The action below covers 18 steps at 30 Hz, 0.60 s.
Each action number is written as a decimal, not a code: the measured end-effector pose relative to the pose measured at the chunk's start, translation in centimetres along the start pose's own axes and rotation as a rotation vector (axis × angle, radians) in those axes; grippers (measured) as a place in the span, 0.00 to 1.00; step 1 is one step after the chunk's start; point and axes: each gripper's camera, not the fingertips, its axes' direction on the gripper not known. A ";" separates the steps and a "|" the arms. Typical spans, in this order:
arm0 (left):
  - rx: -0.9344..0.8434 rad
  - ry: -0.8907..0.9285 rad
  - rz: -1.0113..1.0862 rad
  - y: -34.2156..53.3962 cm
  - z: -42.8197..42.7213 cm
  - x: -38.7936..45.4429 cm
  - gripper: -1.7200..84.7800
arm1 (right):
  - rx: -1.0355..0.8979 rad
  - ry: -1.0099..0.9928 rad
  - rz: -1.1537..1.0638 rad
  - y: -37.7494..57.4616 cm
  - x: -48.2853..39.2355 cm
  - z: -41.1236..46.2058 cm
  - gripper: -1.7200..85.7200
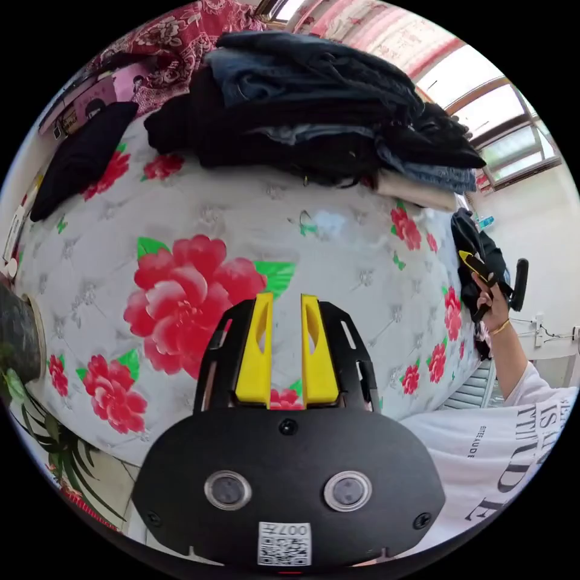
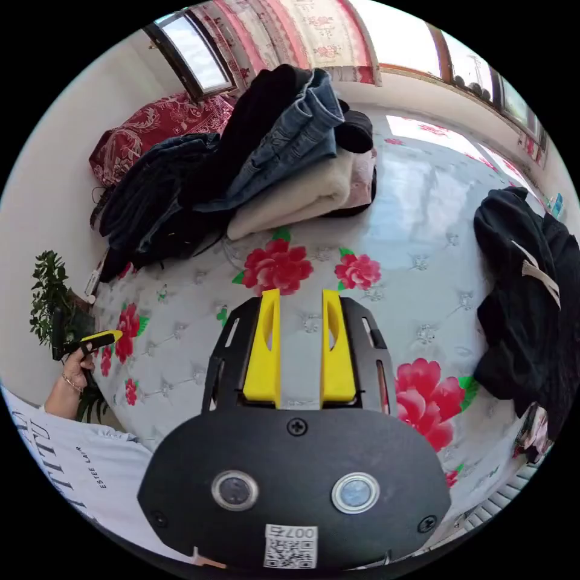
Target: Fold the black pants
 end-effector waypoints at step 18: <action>-0.130 0.044 0.540 2.2 4.2 21.9 0.09 | -0.112 0.329 0.168 2.5 13.3 -3.4 0.07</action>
